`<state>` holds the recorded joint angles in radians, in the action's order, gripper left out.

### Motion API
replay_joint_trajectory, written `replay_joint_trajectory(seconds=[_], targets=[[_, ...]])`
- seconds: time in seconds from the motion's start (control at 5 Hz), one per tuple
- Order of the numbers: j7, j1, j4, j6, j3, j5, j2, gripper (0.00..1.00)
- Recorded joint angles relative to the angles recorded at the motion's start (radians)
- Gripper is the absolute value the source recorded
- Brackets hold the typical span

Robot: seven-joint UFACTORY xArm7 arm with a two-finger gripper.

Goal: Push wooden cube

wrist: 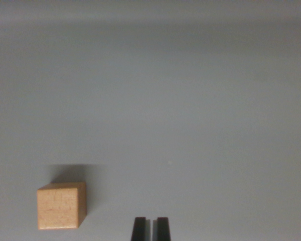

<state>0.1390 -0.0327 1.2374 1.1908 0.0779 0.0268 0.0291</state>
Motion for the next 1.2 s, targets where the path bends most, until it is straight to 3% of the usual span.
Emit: replay_joint_trajectory(seconds=[0.2,0.4,0.6,0.8,1.0,1.2], targets=[[0.0,0.0,0.0,0.0,0.0,0.0,0.0,0.0],[0.023,-0.01,-0.046,-0.049,0.012,0.0002,0.011,0.0],[0.023,-0.01,-0.046,-0.049,0.012,0.0002,0.011,0.0],[0.045,-0.0192,-0.088,-0.094,0.023,0.0004,0.02,0.0],[0.045,-0.0192,-0.088,-0.094,0.023,0.0004,0.02,0.0],[0.067,-0.0289,-0.132,-0.142,0.034,0.0007,0.03,0.0]])
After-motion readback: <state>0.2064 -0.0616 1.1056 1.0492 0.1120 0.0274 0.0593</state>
